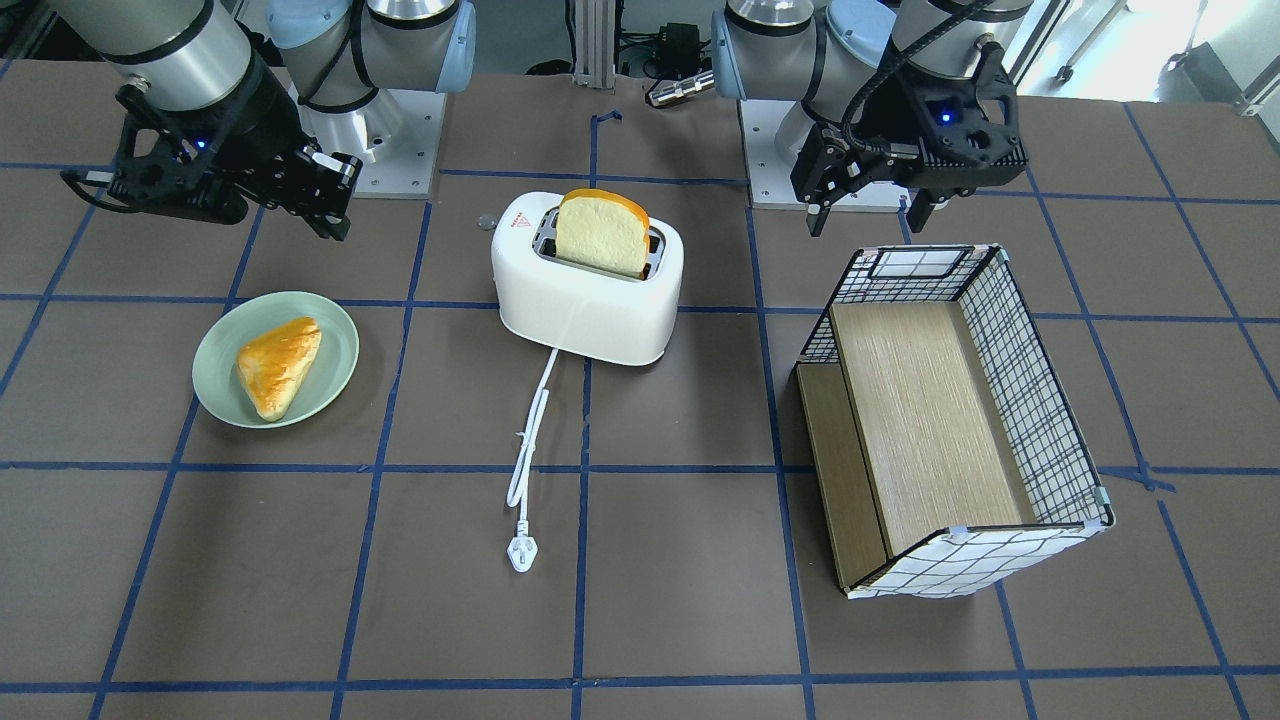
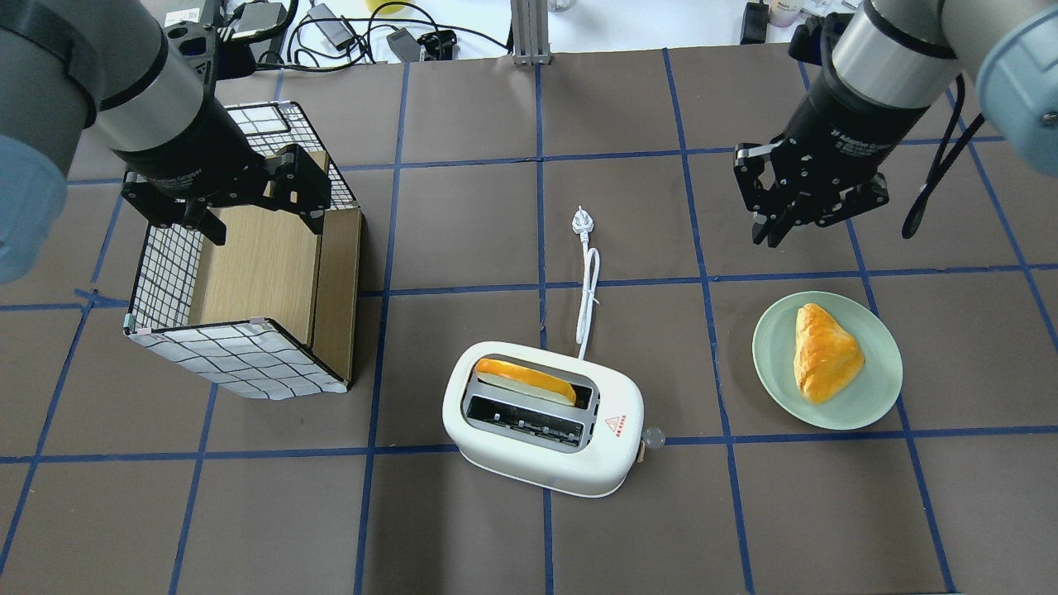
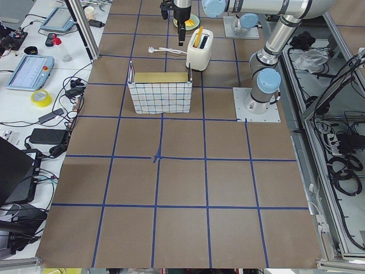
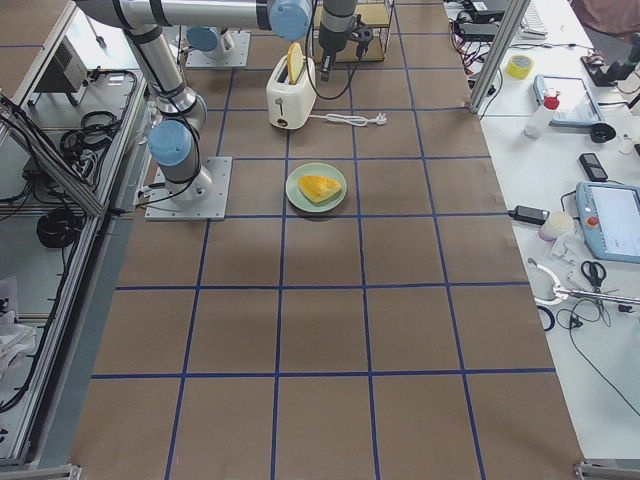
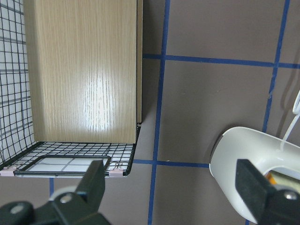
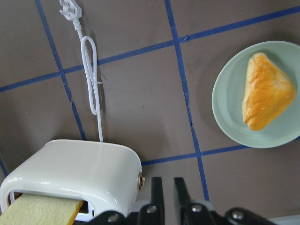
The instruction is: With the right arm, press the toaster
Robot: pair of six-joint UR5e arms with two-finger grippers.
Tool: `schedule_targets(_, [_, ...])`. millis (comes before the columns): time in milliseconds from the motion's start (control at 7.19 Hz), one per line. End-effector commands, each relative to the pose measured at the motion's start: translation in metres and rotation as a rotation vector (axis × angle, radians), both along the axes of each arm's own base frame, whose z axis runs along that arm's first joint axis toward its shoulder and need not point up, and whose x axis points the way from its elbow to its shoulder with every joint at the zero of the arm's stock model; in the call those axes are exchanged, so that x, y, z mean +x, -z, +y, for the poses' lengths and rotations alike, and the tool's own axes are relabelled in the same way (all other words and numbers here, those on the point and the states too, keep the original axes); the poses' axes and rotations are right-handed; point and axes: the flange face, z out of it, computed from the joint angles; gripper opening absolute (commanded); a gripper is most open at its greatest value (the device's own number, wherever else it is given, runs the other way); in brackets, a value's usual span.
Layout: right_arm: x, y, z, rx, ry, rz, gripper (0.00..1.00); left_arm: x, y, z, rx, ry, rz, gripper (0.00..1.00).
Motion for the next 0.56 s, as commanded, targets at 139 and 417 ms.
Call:
schedule_targets(139, [-0.0059,-0.0251,-0.0176,-0.198,-0.120,0.070,1.00,0.0000,-0.0002,-0.0001,-0.002,0.000,0.000,1.00])
schedule_targets(417, [-0.0124,-0.0266,-0.0181,-0.200,-0.243,0.132,1.00,0.0000,-0.0002,-0.0001,-0.002,0.000,0.000,1.00])
